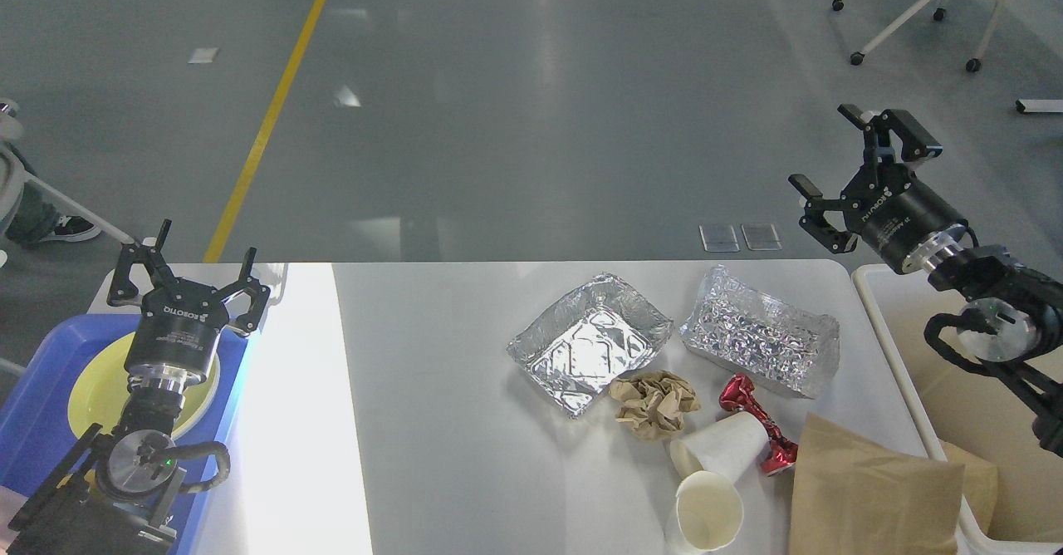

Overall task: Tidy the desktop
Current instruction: 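Raise the right gripper up from the bin area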

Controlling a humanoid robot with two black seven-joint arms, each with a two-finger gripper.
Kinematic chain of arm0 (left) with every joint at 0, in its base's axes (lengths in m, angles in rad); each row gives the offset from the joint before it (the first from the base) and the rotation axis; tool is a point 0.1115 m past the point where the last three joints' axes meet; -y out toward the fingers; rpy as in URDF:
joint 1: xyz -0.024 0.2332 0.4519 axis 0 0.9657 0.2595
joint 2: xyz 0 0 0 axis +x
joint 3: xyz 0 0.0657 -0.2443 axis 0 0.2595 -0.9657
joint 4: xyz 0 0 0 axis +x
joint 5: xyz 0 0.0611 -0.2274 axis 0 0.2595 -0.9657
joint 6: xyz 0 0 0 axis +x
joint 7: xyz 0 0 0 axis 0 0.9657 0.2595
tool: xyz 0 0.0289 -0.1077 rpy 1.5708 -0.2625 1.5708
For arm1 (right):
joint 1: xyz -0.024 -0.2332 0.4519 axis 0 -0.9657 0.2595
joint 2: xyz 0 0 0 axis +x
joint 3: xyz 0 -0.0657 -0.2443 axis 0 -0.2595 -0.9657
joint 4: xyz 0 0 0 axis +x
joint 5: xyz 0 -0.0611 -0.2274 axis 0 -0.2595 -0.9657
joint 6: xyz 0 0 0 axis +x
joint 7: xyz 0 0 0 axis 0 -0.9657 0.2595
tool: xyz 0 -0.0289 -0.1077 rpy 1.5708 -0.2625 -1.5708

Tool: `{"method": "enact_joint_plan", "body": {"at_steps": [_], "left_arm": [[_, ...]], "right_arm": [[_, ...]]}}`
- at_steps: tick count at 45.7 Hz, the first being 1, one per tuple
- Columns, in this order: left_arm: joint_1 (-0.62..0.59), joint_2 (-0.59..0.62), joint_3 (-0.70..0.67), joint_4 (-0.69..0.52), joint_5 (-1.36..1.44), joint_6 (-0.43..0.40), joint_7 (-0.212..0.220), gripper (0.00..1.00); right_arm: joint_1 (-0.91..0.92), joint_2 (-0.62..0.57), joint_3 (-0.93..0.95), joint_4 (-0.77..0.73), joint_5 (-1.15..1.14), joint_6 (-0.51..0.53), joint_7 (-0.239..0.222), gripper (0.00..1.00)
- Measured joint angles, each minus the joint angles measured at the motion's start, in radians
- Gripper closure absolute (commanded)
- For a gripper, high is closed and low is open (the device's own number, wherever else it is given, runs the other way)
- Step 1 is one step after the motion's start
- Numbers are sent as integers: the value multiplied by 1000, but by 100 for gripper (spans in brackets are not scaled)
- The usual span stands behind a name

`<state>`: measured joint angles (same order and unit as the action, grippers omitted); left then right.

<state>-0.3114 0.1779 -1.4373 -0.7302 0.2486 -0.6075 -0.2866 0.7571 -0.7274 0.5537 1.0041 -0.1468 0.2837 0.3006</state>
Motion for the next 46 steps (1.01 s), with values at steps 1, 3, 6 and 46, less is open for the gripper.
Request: {"method": "enact_joint_plan", "body": {"at_steps": [1,3,6,46], "left_arm": [[0,0,0,0,0,0,0,3],[0,0,0,0,0,0,1,3],[0,0,0,0,0,0,1,3],[0,0,0,0,0,0,1,3]], "right_arm": [[27,-17,-56,0,1,1,0,0],[79,-37,-151,2,2,3,0,0],[191,-55,-321,7,4,7,0,0],[1497,417,-1860,326,96,544,-344,0]]}}
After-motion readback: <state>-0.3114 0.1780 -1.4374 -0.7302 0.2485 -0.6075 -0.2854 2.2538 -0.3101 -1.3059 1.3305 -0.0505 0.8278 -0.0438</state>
